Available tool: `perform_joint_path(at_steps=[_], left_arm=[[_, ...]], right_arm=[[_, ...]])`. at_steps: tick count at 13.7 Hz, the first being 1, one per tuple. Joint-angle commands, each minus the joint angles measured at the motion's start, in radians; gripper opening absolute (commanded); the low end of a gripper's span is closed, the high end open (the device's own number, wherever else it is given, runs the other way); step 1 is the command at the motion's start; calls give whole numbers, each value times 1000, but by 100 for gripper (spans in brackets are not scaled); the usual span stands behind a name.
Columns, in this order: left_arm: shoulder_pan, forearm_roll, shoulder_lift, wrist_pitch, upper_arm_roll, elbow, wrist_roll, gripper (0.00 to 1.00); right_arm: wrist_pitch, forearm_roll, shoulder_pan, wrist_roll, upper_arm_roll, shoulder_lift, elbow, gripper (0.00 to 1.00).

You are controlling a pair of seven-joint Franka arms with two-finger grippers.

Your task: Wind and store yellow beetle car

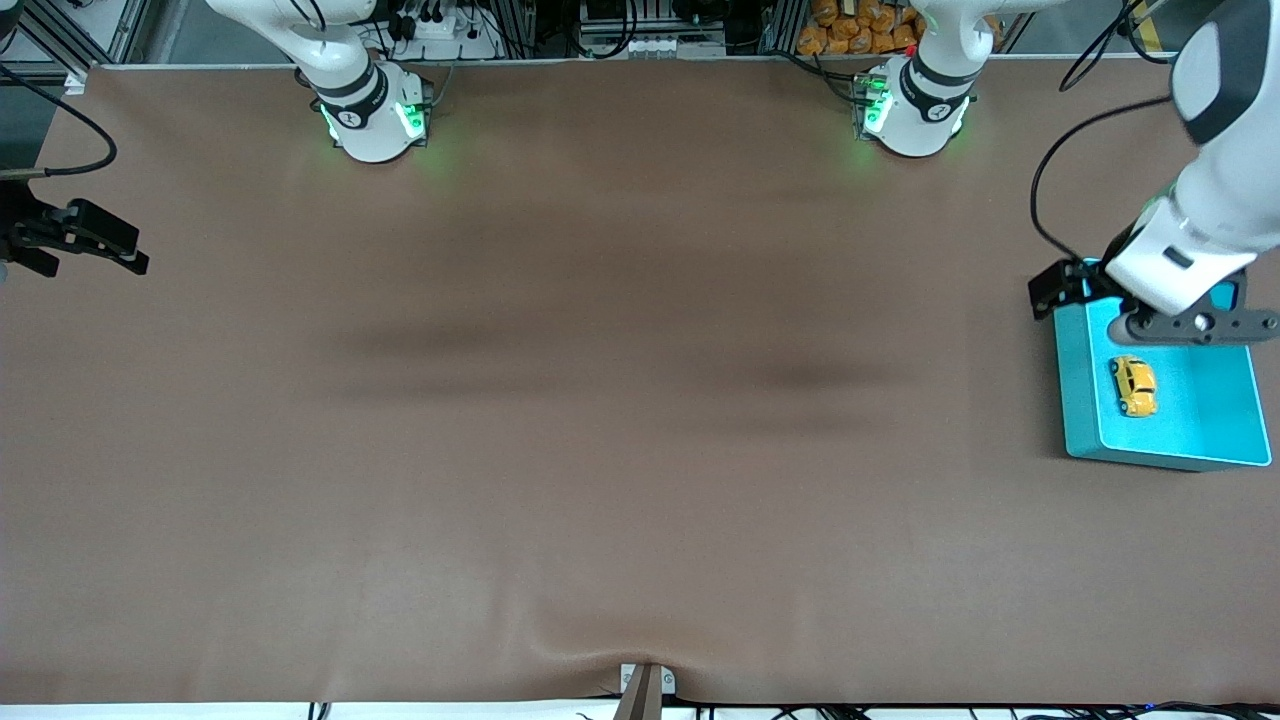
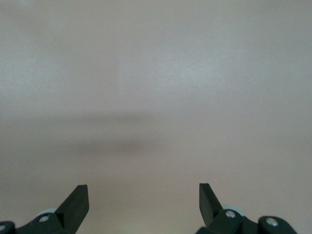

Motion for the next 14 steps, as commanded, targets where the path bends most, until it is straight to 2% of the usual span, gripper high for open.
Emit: perform_joint_path(at_steps=[1,7,11,14], left_arm=[[-53,-23,-3,-117,42,82,-8,100],[-84,-49,-68,-199,53,96,4,100],[-107,-72,-71,-249,99,148,16,100],[-96,-72,-68,-251,93,156,-5,100]], right_arm=[[-7,-4,-2,18,6,6,14,100],[-8,-4,-3,18,6,6,14,100],[-8,-4,-3,18,6,6,14,100],[-7,-4,-3,20,6,7,14,100]])
